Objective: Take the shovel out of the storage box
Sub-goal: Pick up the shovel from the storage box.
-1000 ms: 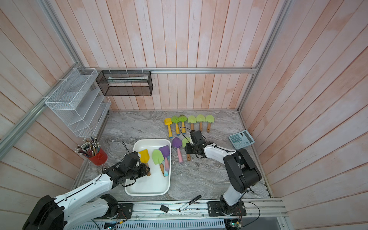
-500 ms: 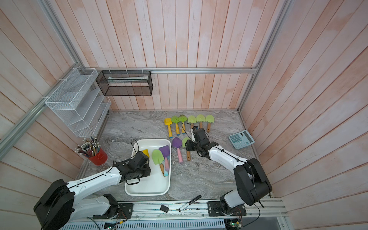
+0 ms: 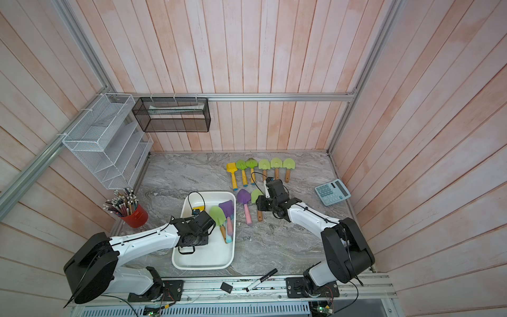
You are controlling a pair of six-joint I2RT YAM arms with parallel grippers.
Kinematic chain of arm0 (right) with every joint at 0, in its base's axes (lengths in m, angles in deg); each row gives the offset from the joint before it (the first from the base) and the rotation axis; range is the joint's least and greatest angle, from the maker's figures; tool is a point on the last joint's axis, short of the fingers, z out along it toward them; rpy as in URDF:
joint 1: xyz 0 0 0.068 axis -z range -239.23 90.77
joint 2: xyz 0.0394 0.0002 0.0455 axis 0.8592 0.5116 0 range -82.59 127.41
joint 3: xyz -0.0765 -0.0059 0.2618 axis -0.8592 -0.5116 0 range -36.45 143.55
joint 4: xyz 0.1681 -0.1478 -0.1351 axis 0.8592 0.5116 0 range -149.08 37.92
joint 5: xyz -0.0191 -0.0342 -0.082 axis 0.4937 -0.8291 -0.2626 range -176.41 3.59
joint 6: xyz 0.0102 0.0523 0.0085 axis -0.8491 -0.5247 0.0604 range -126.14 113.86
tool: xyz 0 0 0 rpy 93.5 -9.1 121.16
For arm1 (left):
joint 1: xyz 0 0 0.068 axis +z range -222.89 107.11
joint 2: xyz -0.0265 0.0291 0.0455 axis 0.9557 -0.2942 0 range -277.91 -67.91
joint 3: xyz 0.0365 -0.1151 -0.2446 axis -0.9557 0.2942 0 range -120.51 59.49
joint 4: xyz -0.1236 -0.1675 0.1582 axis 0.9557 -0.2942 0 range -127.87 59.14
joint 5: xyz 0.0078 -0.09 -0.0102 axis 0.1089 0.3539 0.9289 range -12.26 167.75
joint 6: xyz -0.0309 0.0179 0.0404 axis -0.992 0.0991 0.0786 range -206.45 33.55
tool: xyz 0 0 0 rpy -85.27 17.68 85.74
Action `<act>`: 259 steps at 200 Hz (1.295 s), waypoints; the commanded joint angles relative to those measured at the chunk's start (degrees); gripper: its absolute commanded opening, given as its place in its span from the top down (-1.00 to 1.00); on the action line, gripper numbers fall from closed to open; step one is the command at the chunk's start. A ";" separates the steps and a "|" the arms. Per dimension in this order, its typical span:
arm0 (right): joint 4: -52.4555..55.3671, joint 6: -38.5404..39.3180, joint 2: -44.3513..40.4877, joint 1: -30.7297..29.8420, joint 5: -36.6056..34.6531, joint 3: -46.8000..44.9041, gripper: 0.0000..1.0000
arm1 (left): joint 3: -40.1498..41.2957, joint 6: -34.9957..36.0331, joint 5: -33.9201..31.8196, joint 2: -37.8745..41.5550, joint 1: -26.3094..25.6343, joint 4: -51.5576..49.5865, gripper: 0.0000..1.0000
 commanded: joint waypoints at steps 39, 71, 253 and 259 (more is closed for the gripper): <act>-1.24 -0.54 -0.35 0.21 1.45 -1.72 0.03 | 0.25 -0.53 -1.65 1.78 -0.21 1.24 0.48; -1.29 -0.72 -0.65 0.24 1.66 -1.70 0.03 | 0.16 -0.40 -1.25 2.61 -0.23 0.76 0.64; -29.12 -14.96 -13.76 -5.83 27.21 -7.68 -0.21 | 8.74 2.67 31.17 40.01 11.18 23.41 1.00; -30.96 -15.72 -13.32 -6.34 28.49 -7.87 -0.23 | 9.09 2.25 32.51 40.40 11.60 24.78 1.00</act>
